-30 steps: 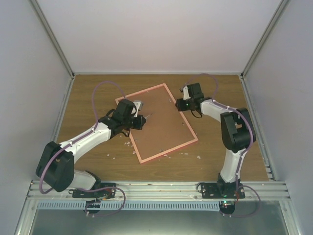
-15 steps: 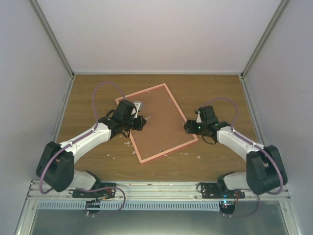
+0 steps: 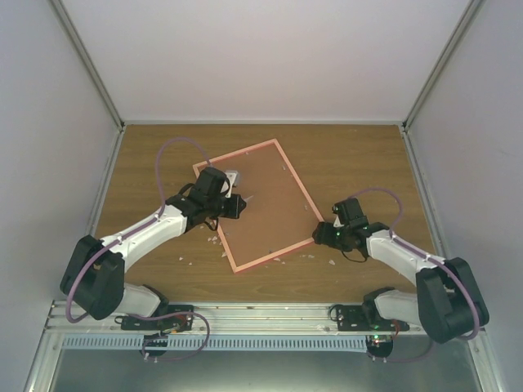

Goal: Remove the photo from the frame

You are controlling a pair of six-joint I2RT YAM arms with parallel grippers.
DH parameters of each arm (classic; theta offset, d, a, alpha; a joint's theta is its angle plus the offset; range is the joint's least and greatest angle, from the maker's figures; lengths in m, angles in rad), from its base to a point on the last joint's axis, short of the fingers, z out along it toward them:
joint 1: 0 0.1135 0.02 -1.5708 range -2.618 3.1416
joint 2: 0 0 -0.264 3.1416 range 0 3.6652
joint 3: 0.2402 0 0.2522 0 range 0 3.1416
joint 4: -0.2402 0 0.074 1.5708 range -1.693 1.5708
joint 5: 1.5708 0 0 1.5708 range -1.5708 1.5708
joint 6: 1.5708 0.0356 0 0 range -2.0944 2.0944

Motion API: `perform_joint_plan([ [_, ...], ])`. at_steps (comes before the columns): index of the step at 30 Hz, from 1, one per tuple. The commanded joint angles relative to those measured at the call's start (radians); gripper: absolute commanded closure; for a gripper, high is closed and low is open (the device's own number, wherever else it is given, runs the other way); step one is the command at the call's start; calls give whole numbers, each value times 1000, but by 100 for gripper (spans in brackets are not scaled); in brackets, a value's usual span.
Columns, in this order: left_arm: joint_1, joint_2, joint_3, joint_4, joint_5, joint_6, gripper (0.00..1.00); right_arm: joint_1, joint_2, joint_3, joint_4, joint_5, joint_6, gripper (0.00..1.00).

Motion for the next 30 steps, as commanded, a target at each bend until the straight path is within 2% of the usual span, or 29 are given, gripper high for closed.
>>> perform_joint_plan([
  [1, -10, 20, 1, 39, 9, -11, 100, 7, 17, -2, 53, -27, 23, 32],
  [12, -18, 14, -7, 34, 1, -12, 100, -17, 121, 31, 137, 7, -12, 36],
  [23, -20, -5, -27, 32, -5, -12, 100, -46, 332, 229, 185, 56, -98, 33],
  [30, -20, -7, -38, 34, -7, -15, 100, -47, 444, 305, 212, 94, -112, 35],
])
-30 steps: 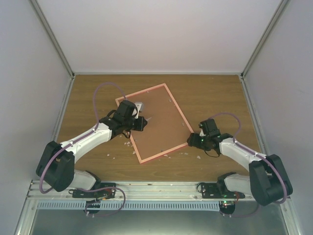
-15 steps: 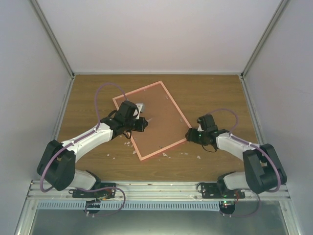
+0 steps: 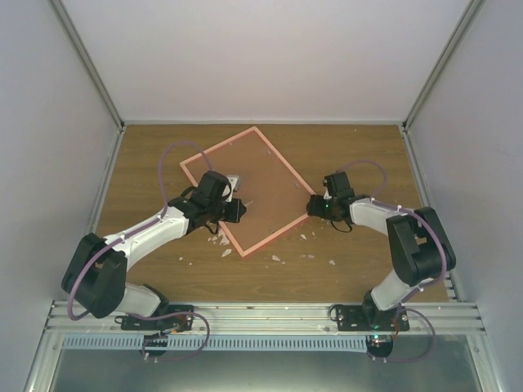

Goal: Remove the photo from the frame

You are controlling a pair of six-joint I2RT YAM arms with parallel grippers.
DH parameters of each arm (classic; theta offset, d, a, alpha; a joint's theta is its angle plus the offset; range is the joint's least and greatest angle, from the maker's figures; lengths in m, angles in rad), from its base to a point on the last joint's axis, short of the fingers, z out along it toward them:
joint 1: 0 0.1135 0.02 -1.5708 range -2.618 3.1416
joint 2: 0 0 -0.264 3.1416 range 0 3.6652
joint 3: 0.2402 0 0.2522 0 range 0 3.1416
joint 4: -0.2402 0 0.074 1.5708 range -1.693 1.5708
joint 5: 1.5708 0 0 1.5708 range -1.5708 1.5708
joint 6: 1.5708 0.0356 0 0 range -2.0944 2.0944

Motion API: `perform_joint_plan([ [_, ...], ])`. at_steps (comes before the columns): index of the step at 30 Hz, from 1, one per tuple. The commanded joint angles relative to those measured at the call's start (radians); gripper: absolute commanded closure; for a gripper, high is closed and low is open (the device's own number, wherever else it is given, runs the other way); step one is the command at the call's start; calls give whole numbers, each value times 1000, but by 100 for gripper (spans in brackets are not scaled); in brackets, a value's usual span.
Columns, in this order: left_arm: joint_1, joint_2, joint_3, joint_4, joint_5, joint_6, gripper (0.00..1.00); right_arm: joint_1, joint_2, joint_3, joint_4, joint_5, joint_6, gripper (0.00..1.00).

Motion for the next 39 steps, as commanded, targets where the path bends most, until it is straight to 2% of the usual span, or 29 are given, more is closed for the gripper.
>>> perform_joint_plan([
  [1, -7, -21, -13, 36, -9, -7, 100, -6, 76, 41, 40, 44, -32, 36],
  [16, -9, -28, -15, 39, 1, 0, 100, -9, 117, 111, 21, 41, -274, 52],
  [30, -22, -29, -15, 59, 39, 15, 100, -43, 192, 225, 21, -115, -510, 61],
  [39, -62, -7, 7, 68, 64, 35, 100, -47, 229, 276, 66, -183, -607, 62],
])
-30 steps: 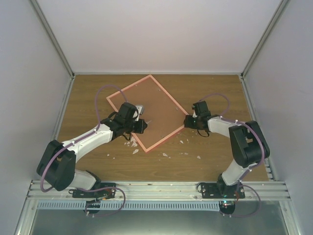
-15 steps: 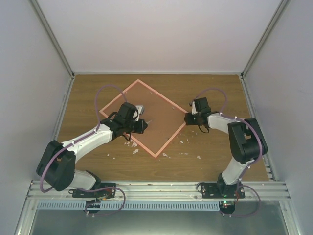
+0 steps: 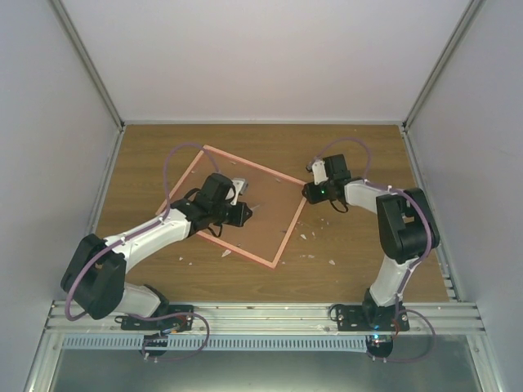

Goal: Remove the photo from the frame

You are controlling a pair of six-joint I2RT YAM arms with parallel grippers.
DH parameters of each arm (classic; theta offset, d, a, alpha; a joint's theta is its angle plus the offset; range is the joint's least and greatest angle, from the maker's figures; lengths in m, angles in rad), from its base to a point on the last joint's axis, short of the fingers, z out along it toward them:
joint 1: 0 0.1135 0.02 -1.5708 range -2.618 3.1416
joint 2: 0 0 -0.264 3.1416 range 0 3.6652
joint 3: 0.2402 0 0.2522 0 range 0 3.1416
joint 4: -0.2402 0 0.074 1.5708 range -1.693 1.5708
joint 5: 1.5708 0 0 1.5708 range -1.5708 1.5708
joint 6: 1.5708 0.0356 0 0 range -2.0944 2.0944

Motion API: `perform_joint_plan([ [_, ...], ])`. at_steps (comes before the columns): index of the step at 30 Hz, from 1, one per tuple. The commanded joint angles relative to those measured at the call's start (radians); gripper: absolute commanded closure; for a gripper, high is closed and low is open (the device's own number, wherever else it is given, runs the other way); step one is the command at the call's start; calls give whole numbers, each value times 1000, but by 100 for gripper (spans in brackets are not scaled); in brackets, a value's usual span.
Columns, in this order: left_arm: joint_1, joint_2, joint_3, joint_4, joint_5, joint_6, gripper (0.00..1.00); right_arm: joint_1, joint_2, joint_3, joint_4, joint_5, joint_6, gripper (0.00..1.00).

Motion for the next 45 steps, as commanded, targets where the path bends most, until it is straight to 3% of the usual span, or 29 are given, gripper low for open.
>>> perform_joint_plan([
  [1, -29, 5, 13, 65, 34, 20, 100, -4, 28, 41, 45, -65, -105, 62],
  [7, -55, 15, 27, 69, 32, 16, 100, -3, 78, 138, -20, -34, -101, 57],
  [16, -49, -34, 21, 51, -68, -6, 100, 42, -96, 45, -116, 80, 310, 38],
  [20, -46, -32, 21, 56, -71, -16, 100, 122, -149, -34, -85, 121, 427, 28],
  [24, -46, -38, 11, 56, -72, -19, 100, 169, -142, -93, -47, 158, 503, 26],
  [29, -46, -55, -12, 57, -72, -23, 100, 204, -115, -127, -19, 156, 531, 31],
  [45, -46, -46, -9, 60, -50, -16, 100, 228, -101, -158, -13, 185, 490, 65],
])
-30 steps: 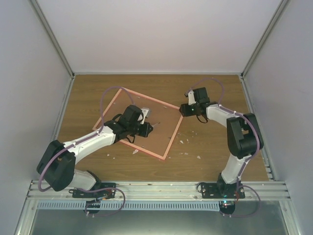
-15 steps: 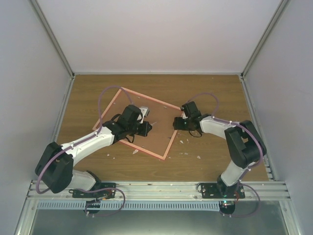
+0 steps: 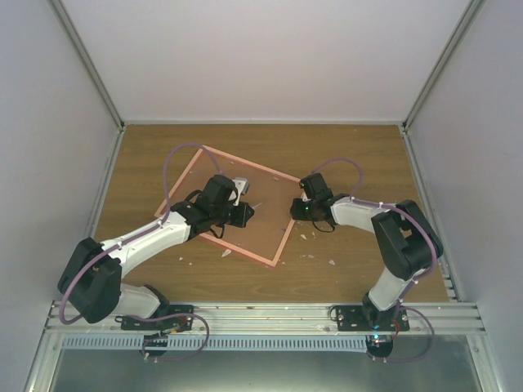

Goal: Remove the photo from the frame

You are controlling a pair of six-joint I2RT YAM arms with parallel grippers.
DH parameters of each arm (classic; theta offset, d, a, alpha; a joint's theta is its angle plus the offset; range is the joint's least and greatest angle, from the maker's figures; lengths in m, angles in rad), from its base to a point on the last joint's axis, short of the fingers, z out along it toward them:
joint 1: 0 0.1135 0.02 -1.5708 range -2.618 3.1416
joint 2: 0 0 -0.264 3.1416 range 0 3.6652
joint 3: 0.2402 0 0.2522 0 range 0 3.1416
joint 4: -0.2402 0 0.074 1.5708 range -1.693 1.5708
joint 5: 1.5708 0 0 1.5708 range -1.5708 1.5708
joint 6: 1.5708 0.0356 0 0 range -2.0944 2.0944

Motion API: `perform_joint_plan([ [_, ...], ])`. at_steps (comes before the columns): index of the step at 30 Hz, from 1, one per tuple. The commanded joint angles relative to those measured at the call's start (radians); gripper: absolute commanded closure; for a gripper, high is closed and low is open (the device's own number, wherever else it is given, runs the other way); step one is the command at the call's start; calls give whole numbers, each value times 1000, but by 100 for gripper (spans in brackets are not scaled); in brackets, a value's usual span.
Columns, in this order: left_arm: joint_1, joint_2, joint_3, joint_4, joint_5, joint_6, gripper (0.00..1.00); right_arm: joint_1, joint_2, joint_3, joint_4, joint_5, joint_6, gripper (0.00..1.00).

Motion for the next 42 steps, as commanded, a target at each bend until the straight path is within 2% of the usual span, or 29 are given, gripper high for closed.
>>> perform_joint_plan([
  [1, 5, -16, -8, 45, 9, 1, 100, 2, 7, 0, -14, 39, -54, 66],
  [7, 5, -10, -8, 55, 49, 14, 100, -21, -7, 7, -4, 25, -143, 78],
  [17, -29, 28, 3, 78, 115, 48, 100, -75, -22, 9, 54, -82, -347, 82],
  [25, -98, 93, 30, 93, 129, 72, 100, -116, 30, 67, 68, -142, -451, 85],
  [27, -119, 111, 36, 103, 130, 74, 100, -118, 47, 85, 56, -138, -453, 84],
  [34, -173, 172, 62, 127, 123, 68, 100, -118, 27, 81, 5, -111, -387, 68],
  [37, -183, 191, 73, 131, 124, 70, 100, -116, 2, 63, -18, -108, -363, 65],
  [42, -199, 231, 101, 137, 124, 80, 100, -117, -9, 34, -17, -136, -332, 67],
])
